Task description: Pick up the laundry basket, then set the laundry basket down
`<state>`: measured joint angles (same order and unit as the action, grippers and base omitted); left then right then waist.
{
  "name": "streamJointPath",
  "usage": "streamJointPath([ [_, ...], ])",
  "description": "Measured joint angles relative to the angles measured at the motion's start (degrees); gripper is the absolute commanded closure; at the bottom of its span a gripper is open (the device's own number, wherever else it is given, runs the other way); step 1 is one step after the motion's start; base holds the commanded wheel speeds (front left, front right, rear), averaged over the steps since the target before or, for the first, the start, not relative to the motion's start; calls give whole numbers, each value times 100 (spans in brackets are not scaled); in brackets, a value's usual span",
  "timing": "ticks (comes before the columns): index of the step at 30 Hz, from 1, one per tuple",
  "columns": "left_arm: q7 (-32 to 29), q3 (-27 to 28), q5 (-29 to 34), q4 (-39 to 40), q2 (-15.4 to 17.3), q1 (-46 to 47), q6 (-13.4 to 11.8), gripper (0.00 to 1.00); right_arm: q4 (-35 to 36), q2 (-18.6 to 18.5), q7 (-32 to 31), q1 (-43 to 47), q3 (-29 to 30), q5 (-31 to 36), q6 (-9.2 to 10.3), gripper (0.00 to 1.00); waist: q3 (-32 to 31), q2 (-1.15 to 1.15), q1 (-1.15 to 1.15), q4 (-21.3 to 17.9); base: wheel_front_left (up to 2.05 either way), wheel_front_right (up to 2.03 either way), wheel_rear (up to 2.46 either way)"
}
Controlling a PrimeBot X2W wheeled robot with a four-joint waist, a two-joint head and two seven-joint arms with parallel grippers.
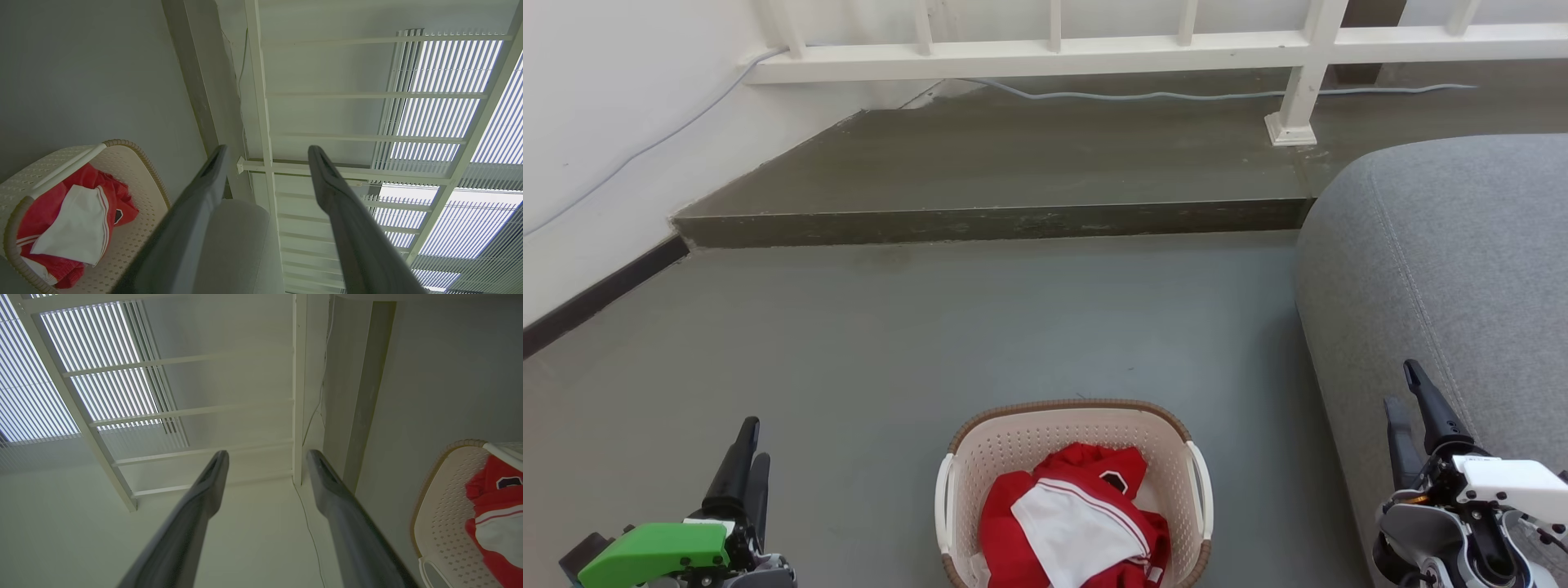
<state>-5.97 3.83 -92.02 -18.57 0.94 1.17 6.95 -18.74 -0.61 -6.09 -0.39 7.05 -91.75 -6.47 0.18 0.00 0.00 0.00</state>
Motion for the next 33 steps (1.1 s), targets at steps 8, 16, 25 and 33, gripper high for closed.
streamJointPath([
  [8, 156, -53, 88, 80, 1, 1, 1, 0, 109, -2, 113, -2, -74, 11, 0, 0, 12, 0, 0, -1, 0, 0, 0],
  [16, 345, -204, 432, 198, 19, 5, 1, 0, 238, -16, 304, -19, -234, 192, -1, 0, 28, 0, 0, -4, 0, 0, 0],
  [25, 526, -386, 866, 265, 76, 19, 1, 0, 426, -149, 532, -38, -492, 615, -1, 0, 42, 0, 0, -16, 0, 0, 0],
  [33, 704, -528, 1536, 355, 192, 69, 1, 0, 542, -209, 712, -75, -734, 987, -1, 0, 51, 0, 0, -23, 0, 0, 0],
])
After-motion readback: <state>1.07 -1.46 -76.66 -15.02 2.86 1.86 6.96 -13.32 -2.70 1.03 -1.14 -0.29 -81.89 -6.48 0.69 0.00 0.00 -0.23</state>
